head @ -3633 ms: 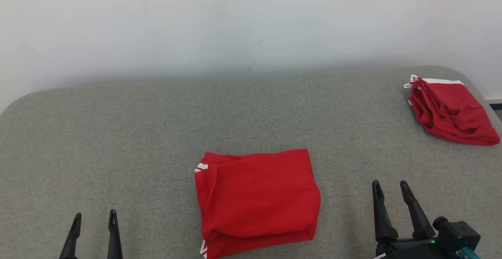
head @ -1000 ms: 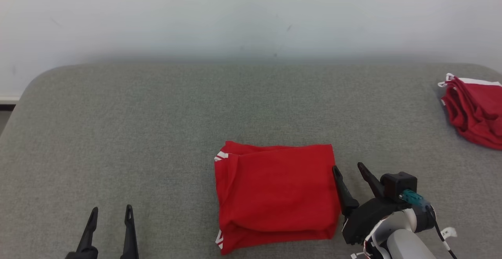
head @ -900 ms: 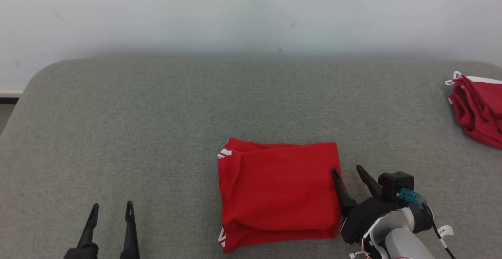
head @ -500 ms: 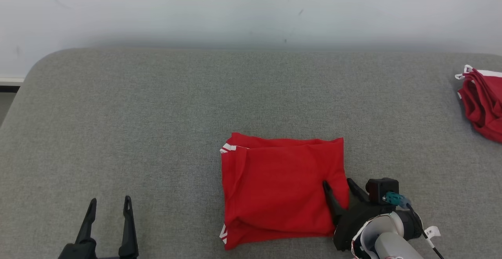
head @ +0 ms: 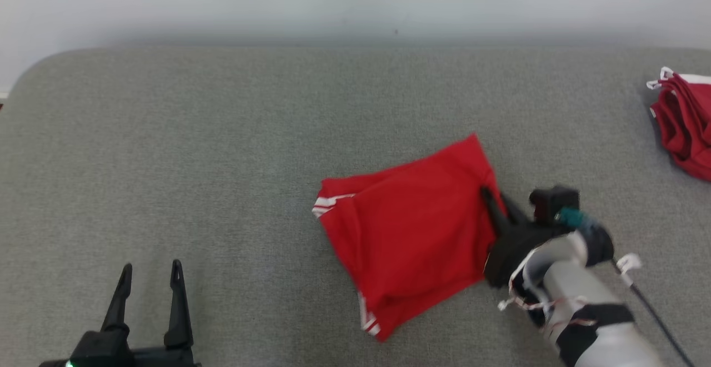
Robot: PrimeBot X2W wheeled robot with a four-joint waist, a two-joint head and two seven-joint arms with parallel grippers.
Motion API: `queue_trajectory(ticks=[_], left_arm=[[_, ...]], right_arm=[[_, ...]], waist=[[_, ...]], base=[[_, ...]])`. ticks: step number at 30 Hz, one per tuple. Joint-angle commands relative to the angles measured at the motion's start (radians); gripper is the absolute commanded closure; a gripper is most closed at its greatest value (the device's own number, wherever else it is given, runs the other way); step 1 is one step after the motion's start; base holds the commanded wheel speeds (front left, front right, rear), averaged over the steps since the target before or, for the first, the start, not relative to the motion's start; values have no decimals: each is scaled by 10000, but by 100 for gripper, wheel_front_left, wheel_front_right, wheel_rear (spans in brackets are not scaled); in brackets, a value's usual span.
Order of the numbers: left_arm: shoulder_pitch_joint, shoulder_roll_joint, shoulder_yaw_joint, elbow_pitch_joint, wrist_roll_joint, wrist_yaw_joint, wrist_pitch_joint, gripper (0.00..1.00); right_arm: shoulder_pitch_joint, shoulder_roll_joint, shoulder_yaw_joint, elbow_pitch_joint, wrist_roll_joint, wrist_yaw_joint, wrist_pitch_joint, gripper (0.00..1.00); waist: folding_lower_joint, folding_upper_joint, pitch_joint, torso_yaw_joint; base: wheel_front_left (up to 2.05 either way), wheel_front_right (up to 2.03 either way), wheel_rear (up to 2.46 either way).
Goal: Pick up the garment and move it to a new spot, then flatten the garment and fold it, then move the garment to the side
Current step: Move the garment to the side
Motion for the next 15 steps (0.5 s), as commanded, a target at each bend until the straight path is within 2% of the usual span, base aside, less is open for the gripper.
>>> queue_trajectory(ticks=[1,9,10,15], left_arm=[[-279,-25,7,-100,-53,-35,-27,0],[-1024,47,-96,-362,-109,-196,-27,0],[-1024,47,-96,-362,-109,-196,-27,0],[-1421,245,-140,-601,-126,-296,-27,0]], right_arm=[[-502,-339,118,-112,45,-33,-33,100],[-2306,-1846,608,-654,63,-32,229,100],[-2306,-1846,608,-654,63,-32,229,100],[-3112,-2889,749,-1214,186,-33,425,100]], waist=[[0,-1,486,-293],[0,-1,1697,-863],[0,-1,1697,-863],[0,-1,2430,-1314]], base=[[0,0,0],[0,0,0],[0,0,0],[0,0,0]])
